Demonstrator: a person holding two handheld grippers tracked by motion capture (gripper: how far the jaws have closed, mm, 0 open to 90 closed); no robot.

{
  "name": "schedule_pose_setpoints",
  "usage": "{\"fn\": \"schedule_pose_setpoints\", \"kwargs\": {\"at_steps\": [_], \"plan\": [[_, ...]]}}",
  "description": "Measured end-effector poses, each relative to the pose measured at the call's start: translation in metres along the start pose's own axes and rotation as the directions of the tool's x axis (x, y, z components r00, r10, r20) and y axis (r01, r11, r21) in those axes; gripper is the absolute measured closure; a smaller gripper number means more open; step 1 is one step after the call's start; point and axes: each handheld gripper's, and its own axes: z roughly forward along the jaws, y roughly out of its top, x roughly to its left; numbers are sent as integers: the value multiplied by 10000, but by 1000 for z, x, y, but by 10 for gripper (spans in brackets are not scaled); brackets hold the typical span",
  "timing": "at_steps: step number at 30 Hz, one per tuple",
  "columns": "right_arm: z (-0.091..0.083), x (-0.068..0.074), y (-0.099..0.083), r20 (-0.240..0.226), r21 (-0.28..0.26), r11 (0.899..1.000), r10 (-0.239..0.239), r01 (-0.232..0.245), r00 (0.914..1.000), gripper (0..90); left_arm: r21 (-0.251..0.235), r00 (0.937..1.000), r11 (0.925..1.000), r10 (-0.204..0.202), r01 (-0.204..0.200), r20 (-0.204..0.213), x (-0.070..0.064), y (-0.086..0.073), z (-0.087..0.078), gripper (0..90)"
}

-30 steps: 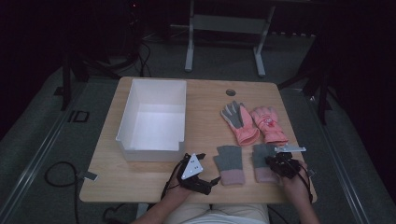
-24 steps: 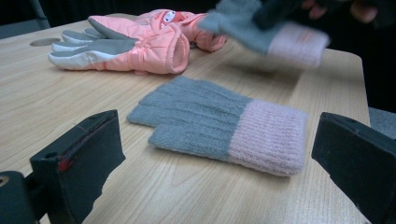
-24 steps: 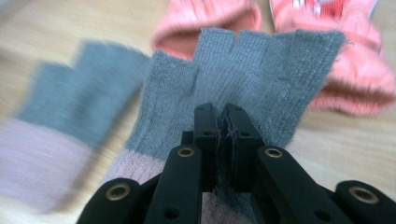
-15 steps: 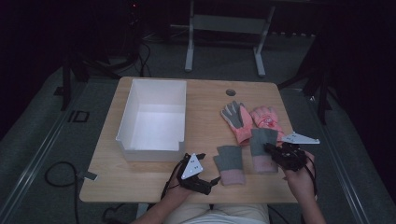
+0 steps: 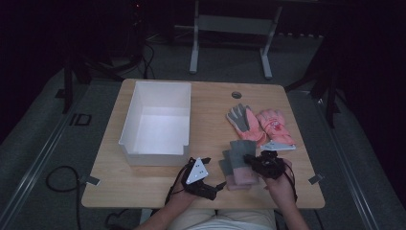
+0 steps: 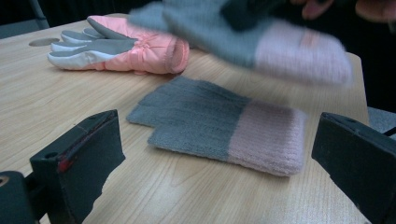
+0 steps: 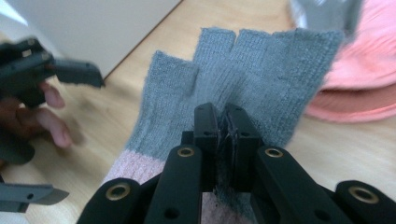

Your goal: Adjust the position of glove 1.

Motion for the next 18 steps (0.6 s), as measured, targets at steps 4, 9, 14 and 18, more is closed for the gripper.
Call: {"fn": "schedule_pose_setpoints", "kwargs": {"at_steps": [4, 9, 14, 18], "plan": [[13, 4, -7, -134, 360, 9994, -7, 12, 9999, 845, 13, 10000, 10000, 3, -3, 10, 0, 0, 0, 15], [25, 5, -14, -155, 703, 9975, 21, -10, 9999, 844, 11, 10000, 10000, -11, 11, 18, 0, 0, 0, 15], [35, 5, -16, -254, 920, 9957, -23, 47, 9997, 841, 12, 10000, 10000, -8, 8, 20, 0, 0, 0, 15], [41, 3, -15, -151, 945, 9954, -152, 166, 9998, 835, 14, 10000, 10000, 19, -20, 36, 0, 0, 0, 15]]}}
